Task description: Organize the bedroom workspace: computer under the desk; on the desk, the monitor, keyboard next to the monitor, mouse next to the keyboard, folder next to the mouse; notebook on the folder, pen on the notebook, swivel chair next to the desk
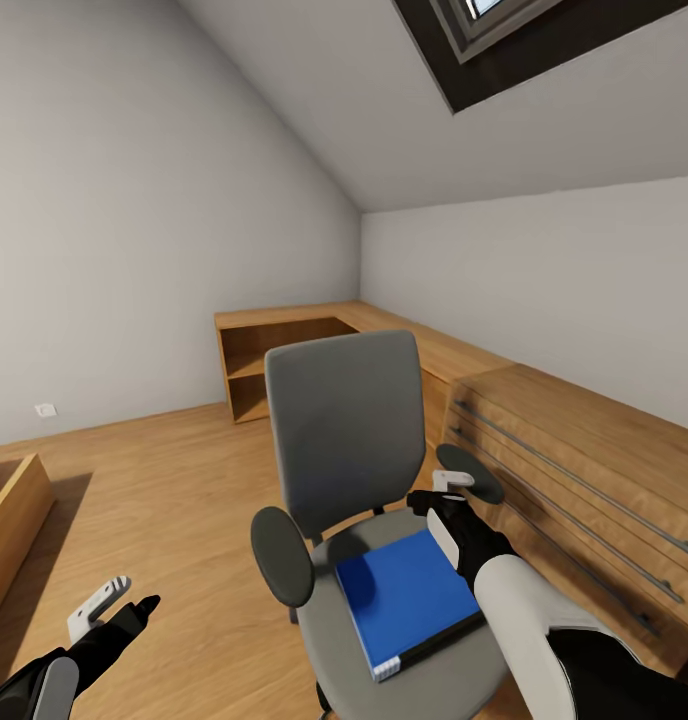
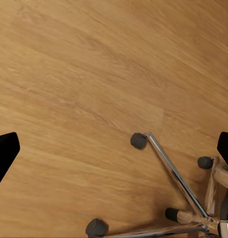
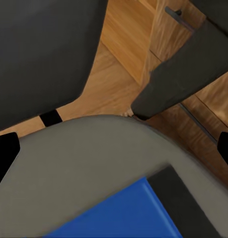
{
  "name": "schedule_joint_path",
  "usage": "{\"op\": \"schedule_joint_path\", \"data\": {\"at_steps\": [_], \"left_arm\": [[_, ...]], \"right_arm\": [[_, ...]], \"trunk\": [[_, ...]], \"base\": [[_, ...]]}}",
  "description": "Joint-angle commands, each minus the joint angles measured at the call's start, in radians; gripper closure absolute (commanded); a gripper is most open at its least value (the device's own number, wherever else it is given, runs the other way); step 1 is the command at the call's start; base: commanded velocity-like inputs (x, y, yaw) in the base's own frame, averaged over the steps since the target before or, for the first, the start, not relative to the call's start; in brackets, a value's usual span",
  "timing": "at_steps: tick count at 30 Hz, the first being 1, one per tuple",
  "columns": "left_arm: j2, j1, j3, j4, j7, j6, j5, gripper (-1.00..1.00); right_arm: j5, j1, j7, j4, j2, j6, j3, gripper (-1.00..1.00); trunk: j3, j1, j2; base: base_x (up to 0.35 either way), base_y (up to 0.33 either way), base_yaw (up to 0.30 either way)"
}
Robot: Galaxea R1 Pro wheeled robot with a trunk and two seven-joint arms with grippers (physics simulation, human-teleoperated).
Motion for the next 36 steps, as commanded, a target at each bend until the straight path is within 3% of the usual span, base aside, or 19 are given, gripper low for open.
{"op": "schedule_joint_path", "data": {"at_steps": [1,16,36], "left_arm": [[-0.001,-0.001,0.001,-0.002,0.008,0.005,0.011,-1.00],[0.000,-0.001,0.001,-0.006,0.008,0.009,0.014,-1.00],[-0.002,-0.001,0.000,-0.031,0.010,0.007,0.014,-1.00]], "right_arm": [[0.001,0.000,-0.001,-0.002,0.001,0.005,-0.006,-1.00],[0.001,0.000,-0.001,-0.001,0.000,0.008,-0.006,-1.00],[0.003,0.000,-0.001,0.000,0.000,0.011,-0.006,-1.00]], "trunk": [[-0.001,0.000,-0.001],[-0.001,0.000,-0.001],[-0.064,0.077,-0.141]], "base": [[0.031,0.000,0.000],[0.004,0.000,0.000],[0.000,0.000,0.000]]}}
